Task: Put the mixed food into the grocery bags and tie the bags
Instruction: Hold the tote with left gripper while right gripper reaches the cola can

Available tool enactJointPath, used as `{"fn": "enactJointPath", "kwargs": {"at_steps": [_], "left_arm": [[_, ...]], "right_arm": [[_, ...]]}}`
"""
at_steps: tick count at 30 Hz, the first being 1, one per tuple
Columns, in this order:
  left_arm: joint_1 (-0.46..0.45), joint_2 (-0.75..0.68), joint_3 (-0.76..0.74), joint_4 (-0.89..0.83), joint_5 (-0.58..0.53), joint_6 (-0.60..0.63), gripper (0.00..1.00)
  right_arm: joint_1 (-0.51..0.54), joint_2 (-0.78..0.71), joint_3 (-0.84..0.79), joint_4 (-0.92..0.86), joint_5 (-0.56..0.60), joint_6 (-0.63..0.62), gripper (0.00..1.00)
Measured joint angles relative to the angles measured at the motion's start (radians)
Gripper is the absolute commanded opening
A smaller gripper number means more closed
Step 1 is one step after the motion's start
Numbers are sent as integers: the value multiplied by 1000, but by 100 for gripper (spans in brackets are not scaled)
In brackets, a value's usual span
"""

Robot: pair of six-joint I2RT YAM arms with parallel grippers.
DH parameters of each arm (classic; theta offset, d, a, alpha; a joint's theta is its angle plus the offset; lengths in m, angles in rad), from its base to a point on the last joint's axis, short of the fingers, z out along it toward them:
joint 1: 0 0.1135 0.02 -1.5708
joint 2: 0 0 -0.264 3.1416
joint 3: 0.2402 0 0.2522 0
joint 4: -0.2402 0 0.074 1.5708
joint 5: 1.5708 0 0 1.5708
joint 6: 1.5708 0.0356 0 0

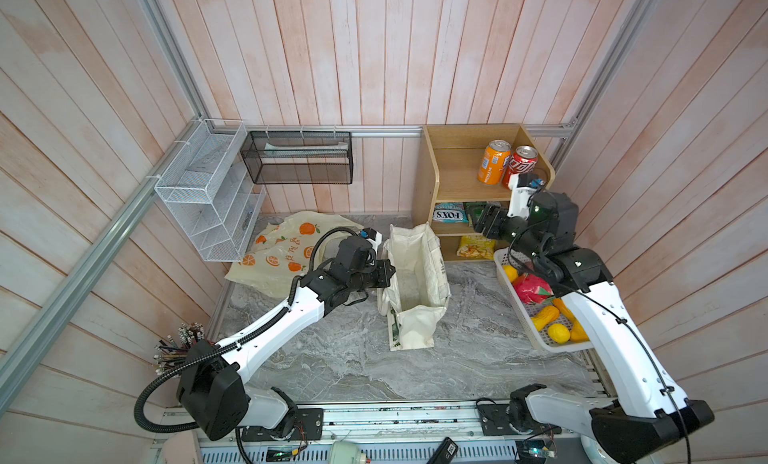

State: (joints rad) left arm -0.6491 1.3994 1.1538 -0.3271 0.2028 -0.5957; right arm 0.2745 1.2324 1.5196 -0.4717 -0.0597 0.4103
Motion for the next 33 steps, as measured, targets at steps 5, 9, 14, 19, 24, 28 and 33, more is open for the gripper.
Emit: {"fn": "enactJointPath", "kwargs": {"at_steps": [5,9,14,19,24,28,33], "left_arm": [[0,0,-11,20,7,2,0],[0,0,-15,40,26,2,0],[0,0,-23,59,46,9,0],[0,1,-23,66,69,9,0],[0,3,-31,89,96,9,0],[0,7,-43,115,112,7,0],[0,17,-43,138,131,1,0]], "right_arm": [[-187,62,121,16,-27,-7,84],[-307,116,194,43,-43,-7,84],[-372,176,237,89,-80,-16,85],[-376,241,243,132,-127,-44,85],[-376,302,260,145,-142,-67,83],[-376,335,271,154,-153,-78,83],[-376,378,292,175,-164,-93,83]]}}
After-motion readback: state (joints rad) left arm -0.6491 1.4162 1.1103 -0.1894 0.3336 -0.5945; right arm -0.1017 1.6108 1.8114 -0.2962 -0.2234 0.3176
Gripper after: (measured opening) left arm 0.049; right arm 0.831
